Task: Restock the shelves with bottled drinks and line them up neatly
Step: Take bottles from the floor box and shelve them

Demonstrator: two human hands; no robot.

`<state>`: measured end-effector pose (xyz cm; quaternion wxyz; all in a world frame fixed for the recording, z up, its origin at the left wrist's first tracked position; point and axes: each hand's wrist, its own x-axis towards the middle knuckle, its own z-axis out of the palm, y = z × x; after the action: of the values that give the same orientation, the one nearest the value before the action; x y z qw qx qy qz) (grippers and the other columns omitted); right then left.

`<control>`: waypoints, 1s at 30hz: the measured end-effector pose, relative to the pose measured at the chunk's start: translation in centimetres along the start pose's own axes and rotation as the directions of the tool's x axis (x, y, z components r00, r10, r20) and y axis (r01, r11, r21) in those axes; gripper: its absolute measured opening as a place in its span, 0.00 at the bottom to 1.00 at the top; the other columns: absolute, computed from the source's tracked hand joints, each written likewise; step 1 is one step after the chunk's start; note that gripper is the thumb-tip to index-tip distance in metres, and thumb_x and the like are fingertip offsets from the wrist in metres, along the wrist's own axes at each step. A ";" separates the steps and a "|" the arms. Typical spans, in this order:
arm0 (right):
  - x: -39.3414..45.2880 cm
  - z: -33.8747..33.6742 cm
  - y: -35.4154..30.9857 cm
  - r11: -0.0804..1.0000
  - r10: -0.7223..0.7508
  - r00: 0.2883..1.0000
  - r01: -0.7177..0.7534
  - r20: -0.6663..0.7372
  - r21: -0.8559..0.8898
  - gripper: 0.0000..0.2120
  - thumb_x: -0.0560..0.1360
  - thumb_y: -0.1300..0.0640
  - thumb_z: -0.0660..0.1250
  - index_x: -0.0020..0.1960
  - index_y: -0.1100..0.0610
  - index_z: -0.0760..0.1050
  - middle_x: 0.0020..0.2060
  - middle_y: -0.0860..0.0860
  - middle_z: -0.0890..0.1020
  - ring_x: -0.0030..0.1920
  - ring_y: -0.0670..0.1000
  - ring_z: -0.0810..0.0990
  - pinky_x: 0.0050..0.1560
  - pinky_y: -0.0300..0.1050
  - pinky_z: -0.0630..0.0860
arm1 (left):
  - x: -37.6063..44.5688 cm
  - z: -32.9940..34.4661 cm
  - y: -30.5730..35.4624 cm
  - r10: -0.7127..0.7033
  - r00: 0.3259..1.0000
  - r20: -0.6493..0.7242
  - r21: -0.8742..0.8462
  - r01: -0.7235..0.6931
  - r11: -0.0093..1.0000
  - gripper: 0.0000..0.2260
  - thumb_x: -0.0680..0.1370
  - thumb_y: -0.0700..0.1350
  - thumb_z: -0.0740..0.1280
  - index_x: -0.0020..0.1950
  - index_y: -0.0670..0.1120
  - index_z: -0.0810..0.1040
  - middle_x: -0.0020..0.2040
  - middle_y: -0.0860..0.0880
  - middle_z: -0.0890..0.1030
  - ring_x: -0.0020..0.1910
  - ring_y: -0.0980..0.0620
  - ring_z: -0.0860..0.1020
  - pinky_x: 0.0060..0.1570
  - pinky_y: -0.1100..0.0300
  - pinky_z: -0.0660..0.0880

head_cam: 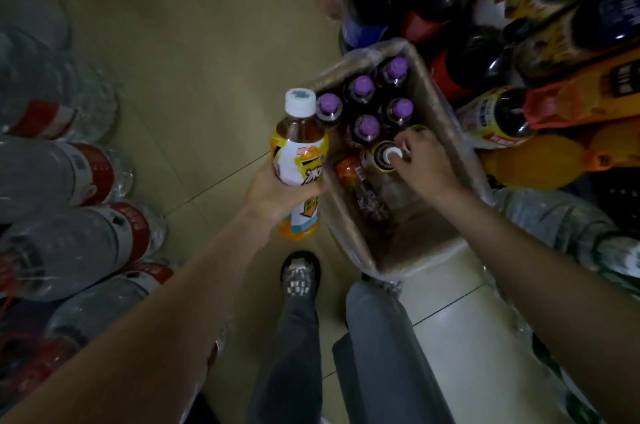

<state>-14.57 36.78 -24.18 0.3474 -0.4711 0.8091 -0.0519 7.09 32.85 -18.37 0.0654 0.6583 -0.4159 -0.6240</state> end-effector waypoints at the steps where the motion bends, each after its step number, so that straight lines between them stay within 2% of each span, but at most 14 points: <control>1: 0.4 1.3 1.0 0.995 -0.010 0.998 0.015 0.056 -0.096 0.17 0.74 0.60 0.65 0.62 0.61 0.72 0.60 0.61 0.71 0.60 0.63 0.71 0.60 0.49 0.66 | 0.3 0.0 -0.1 0.002 1.000 0.002 0.019 -0.002 1.000 0.15 0.68 0.37 0.75 0.52 0.46 0.77 0.49 0.50 0.80 0.40 0.59 0.78 0.39 0.68 0.77; 3: 1.4 3.1 2.4 0.974 -0.044 0.990 0.072 0.134 -0.215 0.23 0.73 0.63 0.65 0.68 0.60 0.68 0.67 0.62 0.65 0.66 0.64 0.66 0.65 0.51 0.63 | 0.9 0.3 -0.2 -0.007 1.000 0.018 0.075 0.006 0.997 0.17 0.68 0.37 0.75 0.55 0.43 0.78 0.51 0.48 0.81 0.46 0.53 0.79 0.45 0.61 0.77; 5: 2.6 4.1 2.8 0.952 -0.074 0.983 0.120 0.167 -0.283 0.25 0.73 0.67 0.62 0.70 0.60 0.65 0.68 0.62 0.62 0.66 0.65 0.65 0.65 0.52 0.64 | 1.7 0.6 -0.4 -0.011 0.999 0.053 0.145 0.003 0.989 0.18 0.67 0.38 0.75 0.56 0.43 0.78 0.52 0.47 0.81 0.50 0.50 0.79 0.49 0.57 0.76; 8: 3.3 4.5 2.2 0.902 -0.094 0.981 0.155 0.168 -0.404 0.22 0.75 0.69 0.58 0.68 0.61 0.64 0.64 0.63 0.66 0.58 0.66 0.73 0.55 0.55 0.71 | 2.1 1.1 -0.8 -0.020 0.996 0.089 0.178 0.003 0.984 0.17 0.67 0.39 0.75 0.54 0.46 0.79 0.50 0.48 0.82 0.49 0.51 0.80 0.50 0.57 0.77; 10: 2.4 3.9 1.7 0.879 -0.092 0.977 0.169 0.191 -0.446 0.21 0.75 0.66 0.60 0.67 0.62 0.64 0.61 0.63 0.70 0.56 0.66 0.75 0.50 0.55 0.73 | 1.8 1.3 -0.6 -0.029 0.996 0.079 0.175 0.015 0.985 0.16 0.67 0.39 0.75 0.52 0.46 0.79 0.49 0.48 0.82 0.48 0.50 0.80 0.51 0.56 0.77; 12: 1.1 2.4 1.3 0.903 -0.078 0.980 0.147 0.183 -0.405 0.20 0.74 0.61 0.64 0.64 0.64 0.65 0.57 0.63 0.74 0.55 0.66 0.76 0.47 0.54 0.73 | 1.2 1.2 -0.1 -0.046 0.996 0.076 0.173 0.032 0.984 0.13 0.67 0.38 0.75 0.49 0.46 0.79 0.48 0.47 0.82 0.48 0.49 0.80 0.50 0.55 0.77; 15: -1.4 -3.5 -0.1 0.945 -0.083 0.988 0.118 0.127 -0.306 0.21 0.72 0.54 0.67 0.60 0.63 0.68 0.55 0.62 0.76 0.55 0.64 0.76 0.47 0.51 0.72 | -1.4 1.1 3.1 -0.057 0.991 0.119 0.155 0.038 0.987 0.12 0.66 0.38 0.76 0.42 0.52 0.78 0.45 0.50 0.81 0.44 0.51 0.80 0.45 0.59 0.75; 17: -3.2 -9.4 -1.7 0.960 -0.118 0.987 0.142 0.112 -0.242 0.18 0.69 0.52 0.69 0.55 0.60 0.72 0.52 0.60 0.78 0.54 0.62 0.77 0.46 0.50 0.72 | -3.9 1.0 7.1 -0.036 0.989 0.147 0.151 0.013 0.988 0.13 0.66 0.39 0.77 0.42 0.52 0.77 0.46 0.50 0.80 0.43 0.52 0.78 0.46 0.59 0.74; 19: -5.9 -16.1 -4.2 0.973 -0.136 0.987 0.148 0.080 -0.176 0.16 0.67 0.51 0.70 0.50 0.58 0.74 0.48 0.59 0.80 0.51 0.61 0.78 0.43 0.49 0.72 | -7.2 0.6 12.5 0.019 0.981 0.191 0.154 -0.049 0.987 0.14 0.66 0.38 0.76 0.48 0.48 0.78 0.47 0.50 0.79 0.45 0.51 0.78 0.47 0.59 0.73; 22: -11.9 -26.4 -8.5 0.976 -0.194 0.979 0.185 -0.069 -0.117 0.14 0.66 0.52 0.70 0.48 0.58 0.75 0.44 0.57 0.81 0.48 0.59 0.79 0.40 0.47 0.70 | -13.6 -0.1 21.0 0.118 0.964 0.239 0.168 -0.160 0.973 0.17 0.67 0.38 0.76 0.54 0.43 0.78 0.50 0.47 0.81 0.49 0.48 0.79 0.50 0.57 0.75; 25: -18.8 -36.6 -12.6 0.969 -0.242 0.933 0.217 -0.268 -0.119 0.14 0.65 0.55 0.71 0.48 0.59 0.75 0.44 0.56 0.81 0.47 0.58 0.79 0.39 0.46 0.69 | -20.8 -0.6 29.3 0.251 0.924 0.289 0.141 -0.300 0.943 0.19 0.67 0.38 0.76 0.56 0.43 0.78 0.55 0.46 0.81 0.51 0.47 0.79 0.54 0.54 0.76; 28: -26.2 -45.4 -15.8 0.975 -0.214 0.845 0.217 -0.490 -0.051 0.15 0.63 0.54 0.71 0.47 0.59 0.76 0.42 0.55 0.82 0.46 0.57 0.79 0.44 0.49 0.74 | -28.3 0.1 36.4 0.388 0.861 0.329 0.099 -0.440 0.892 0.15 0.68 0.38 0.75 0.52 0.45 0.78 0.51 0.49 0.80 0.47 0.50 0.78 0.49 0.58 0.74; 30: -30.9 -50.3 -16.9 0.978 -0.124 0.754 0.204 -0.645 0.051 0.15 0.61 0.51 0.70 0.46 0.57 0.77 0.39 0.53 0.82 0.43 0.53 0.79 0.45 0.46 0.72 | -32.7 1.1 40.2 0.447 0.821 0.356 0.080 -0.503 0.861 0.14 0.67 0.38 0.76 0.50 0.46 0.79 0.53 0.47 0.81 0.49 0.48 0.79 0.51 0.56 0.75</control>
<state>-23.30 39.94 36.49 0.0735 -0.4733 0.8297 -0.2866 -8.55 27.96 30.81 0.0933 0.4246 -0.6238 -0.6495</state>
